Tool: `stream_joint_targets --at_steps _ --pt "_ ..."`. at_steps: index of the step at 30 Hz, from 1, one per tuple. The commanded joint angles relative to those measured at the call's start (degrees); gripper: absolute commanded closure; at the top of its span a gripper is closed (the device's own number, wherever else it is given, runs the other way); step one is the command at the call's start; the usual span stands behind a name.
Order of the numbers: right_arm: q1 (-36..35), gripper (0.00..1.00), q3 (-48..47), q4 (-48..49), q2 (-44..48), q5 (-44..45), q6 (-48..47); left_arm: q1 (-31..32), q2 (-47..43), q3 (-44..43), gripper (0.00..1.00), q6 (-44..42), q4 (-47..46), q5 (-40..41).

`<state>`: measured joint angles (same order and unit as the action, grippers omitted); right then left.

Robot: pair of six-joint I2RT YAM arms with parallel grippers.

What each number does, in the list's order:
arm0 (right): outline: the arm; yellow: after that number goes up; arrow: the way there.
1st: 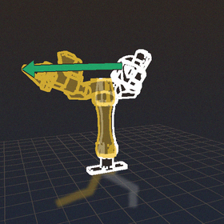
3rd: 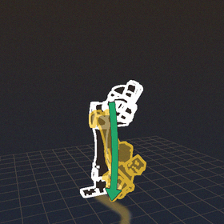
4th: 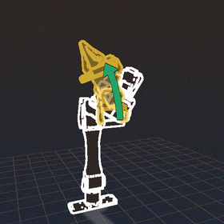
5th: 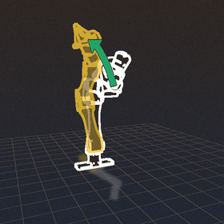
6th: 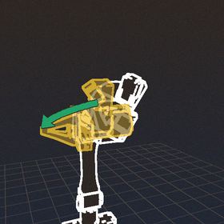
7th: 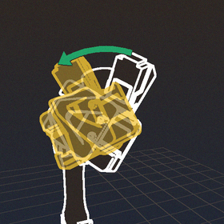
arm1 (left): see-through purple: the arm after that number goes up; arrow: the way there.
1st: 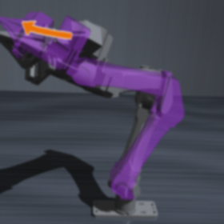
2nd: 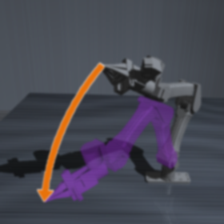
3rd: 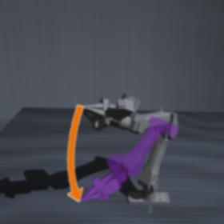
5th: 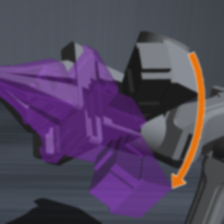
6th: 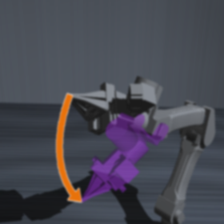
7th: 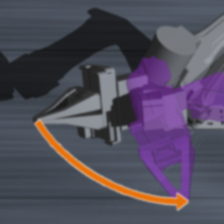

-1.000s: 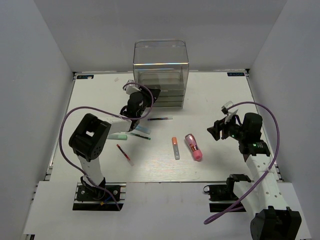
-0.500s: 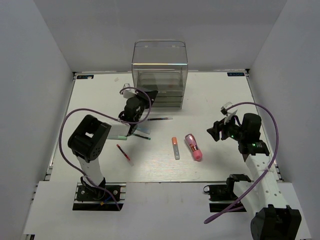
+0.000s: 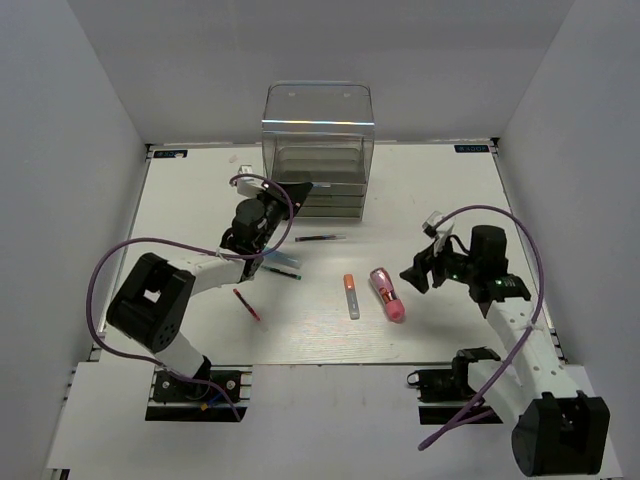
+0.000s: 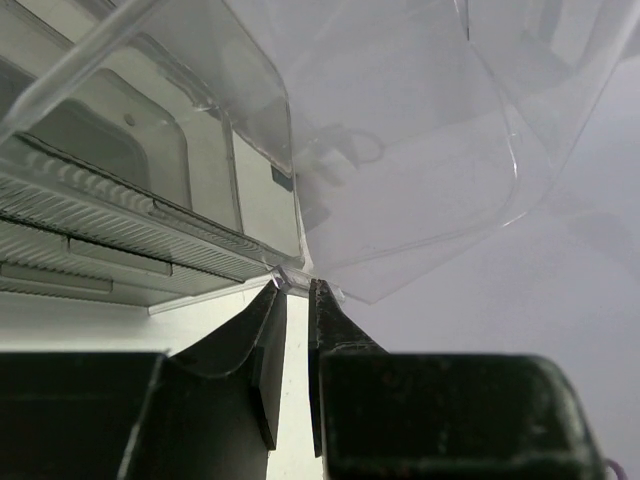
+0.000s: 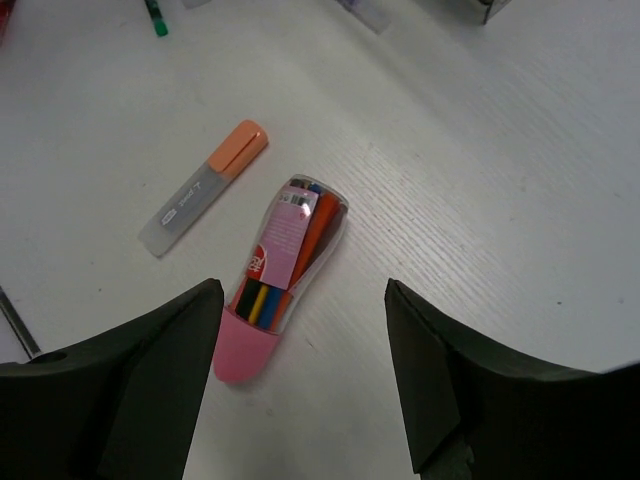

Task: Sort the stationery into containers
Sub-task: Open the storage box at the center of the board, then pick up the stationery from the center of the board.

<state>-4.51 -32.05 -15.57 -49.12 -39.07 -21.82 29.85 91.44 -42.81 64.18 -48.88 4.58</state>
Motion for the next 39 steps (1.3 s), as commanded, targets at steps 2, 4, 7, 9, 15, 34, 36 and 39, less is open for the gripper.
stream_joint_targets --at_steps 2,4,7,9,15,34,36,39 --pt "-3.82 0.28 -4.94 -5.25 -5.79 1.18 -2.17 -0.75 -4.08 -2.72 0.90 -3.36 1.60 -3.26" --pt "-6.54 0.36 -7.65 -9.10 -11.40 3.89 -2.26 -0.75 -4.60 -2.72 0.90 -3.36 2.21 -3.26" --pt "-9.88 0.42 -7.94 -9.57 -14.94 8.29 -0.94 -0.75 -5.92 -2.72 0.90 -4.67 2.74 -3.26" --pt "-11.21 0.44 -6.89 -8.60 -14.86 11.45 1.16 -0.75 -6.54 -2.72 0.90 -5.20 3.35 -3.26" --pt "-15.87 0.41 -7.67 -7.28 -15.82 16.04 4.86 -0.75 -7.06 -4.47 0.89 -5.74 4.06 -3.26" --pt "-25.98 0.25 -15.41 -16.06 -32.42 31.50 6.88 -0.75 -6.01 -9.05 0.89 -6.26 5.64 -3.26" --pt "-27.21 0.26 -15.41 -17.12 -33.31 33.26 6.45 -0.75 -5.40 -9.05 0.89 -6.26 5.64 -3.26" --pt "-28.62 0.34 -15.41 -17.91 -35.51 34.50 6.09 -0.75 -4.78 -9.58 0.89 -6.26 5.12 -3.26"
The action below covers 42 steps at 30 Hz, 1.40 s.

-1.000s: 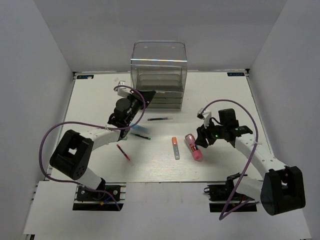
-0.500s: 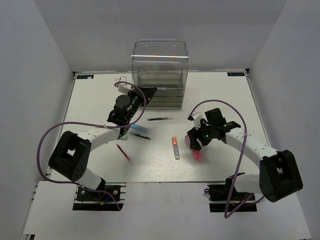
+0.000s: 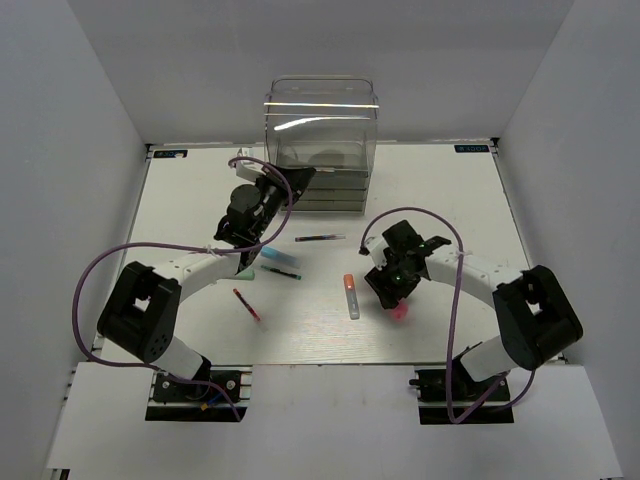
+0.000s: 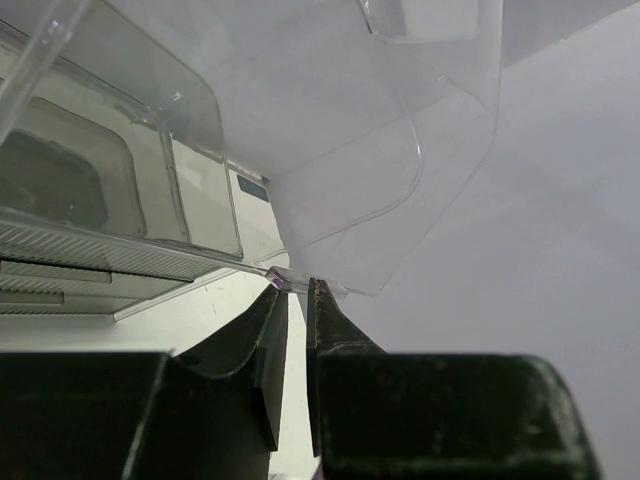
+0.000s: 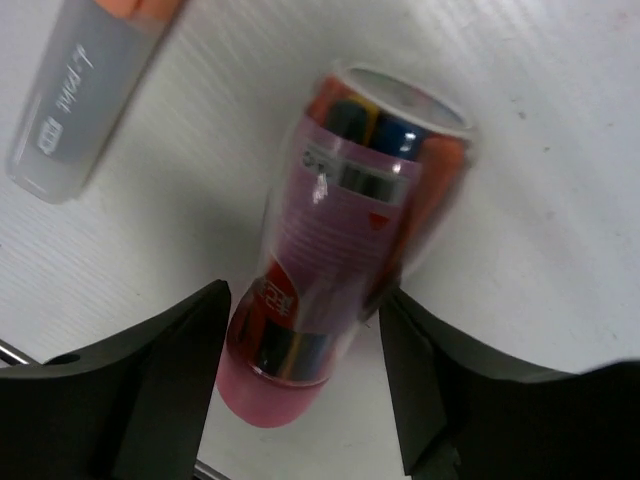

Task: Sort the stationery into containers
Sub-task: Pick up the stationery from the center of the board, then place the stationery in the storage box.

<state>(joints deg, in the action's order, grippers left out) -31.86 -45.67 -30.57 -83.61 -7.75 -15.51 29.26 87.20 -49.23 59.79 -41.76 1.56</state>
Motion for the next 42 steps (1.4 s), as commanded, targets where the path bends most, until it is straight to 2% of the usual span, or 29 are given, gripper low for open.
stream_joint_targets --at_steps 1,3,4,8,15,20,25,30,31,33,42 --pt "-1.45 0.40 -1.62 -3.09 -1.72 3.96 -0.57 -0.16 -0.54 -3.76 0.89 -1.87 -2.01 -0.24" --pt "-2.15 0.49 -1.35 -3.10 -1.99 4.14 -1.10 -0.16 -0.54 -4.29 0.89 -1.87 -2.01 -0.24" --pt "-2.33 0.58 -1.18 -3.18 -1.90 4.06 -1.19 -0.16 -0.54 -4.29 0.89 -1.87 -2.01 -0.24" --pt "-2.60 0.69 -0.56 -3.80 0.03 4.58 -3.12 -0.16 -0.54 -4.81 0.89 -1.87 -1.48 -0.24" --pt "-2.60 0.70 -0.21 -4.77 6.35 10.47 -9.01 -0.16 -0.54 -4.82 0.89 -1.87 -1.48 -0.24" --pt "-2.42 0.70 0.49 -2.49 7.41 12.84 -11.74 -0.16 -0.54 -4.82 0.89 -1.87 -1.48 -0.24" --pt "-2.60 0.74 -2.31 0.24 10.22 14.87 -16.48 -0.16 -0.54 -4.82 0.89 -1.87 -1.48 -0.24" --pt "-3.73 0.77 -5.66 4.97 12.69 18.03 -24.82 -0.16 -0.54 -5.87 0.89 -1.87 -0.96 -0.24" --pt "-3.83 0.80 -6.09 5.51 12.51 20.55 -29.45 -0.16 -0.54 -6.40 0.89 -1.87 -0.96 -0.24" --pt "-5.14 0.80 -7.41 9.02 11.11 24.77 -36.30 -0.16 -0.02 -6.40 0.89 -1.87 -0.96 -0.24" --pt "-8.75 0.85 -13.39 26.49 5.84 31.39 -53.82 0.36 -0.01 -7.46 0.89 -2.40 0.27 -0.24"
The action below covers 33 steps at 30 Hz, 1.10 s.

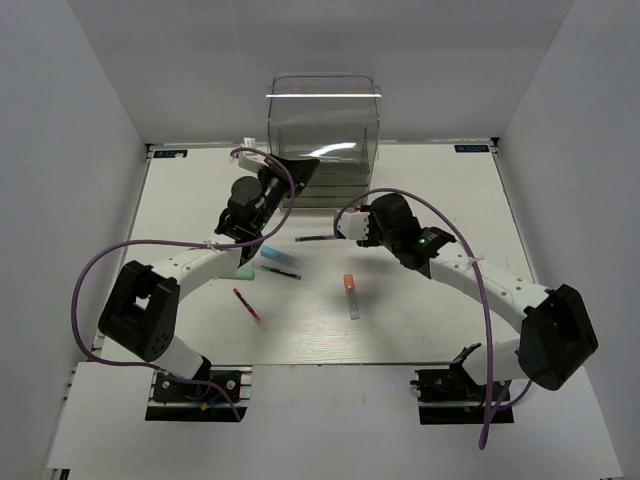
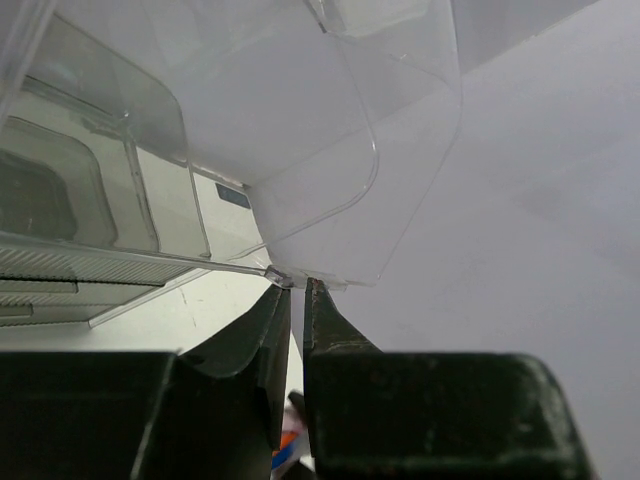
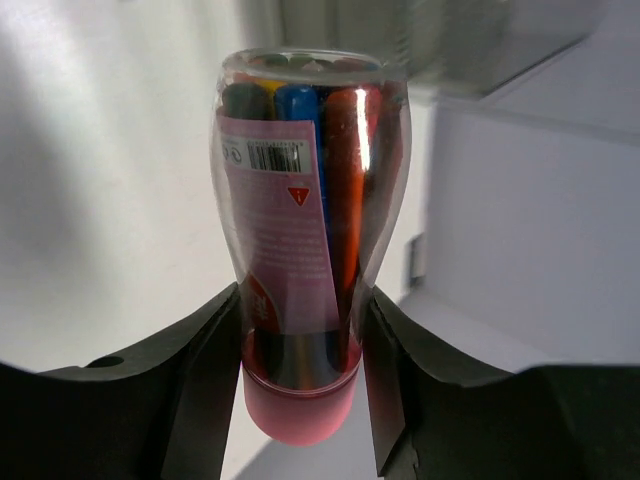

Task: Sort the stationery into containers
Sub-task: Place the stationery in the storage box.

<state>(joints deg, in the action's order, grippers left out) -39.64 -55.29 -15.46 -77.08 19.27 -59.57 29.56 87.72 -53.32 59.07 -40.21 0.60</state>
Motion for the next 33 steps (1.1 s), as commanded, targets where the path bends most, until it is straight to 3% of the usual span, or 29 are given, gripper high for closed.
stream_joint_targets --at_steps 1,9,33 --pt "-1.93 0.85 -3.78 14.64 -1.05 4.81 -12.82 0.06 -0.54 -3.98 0.89 -1.68 -0.67 0.72" --pt "-4.04 0.85 2.81 40.93 -6.59 5.79 -32.09 0.06 -0.54 -5.04 0.89 -2.82 0.56 0.72" --pt "-2.56 0.87 -5.62 71.79 -27.85 0.77 -45.28 0.06 -1.06 -6.09 0.89 -2.82 0.57 0.72"
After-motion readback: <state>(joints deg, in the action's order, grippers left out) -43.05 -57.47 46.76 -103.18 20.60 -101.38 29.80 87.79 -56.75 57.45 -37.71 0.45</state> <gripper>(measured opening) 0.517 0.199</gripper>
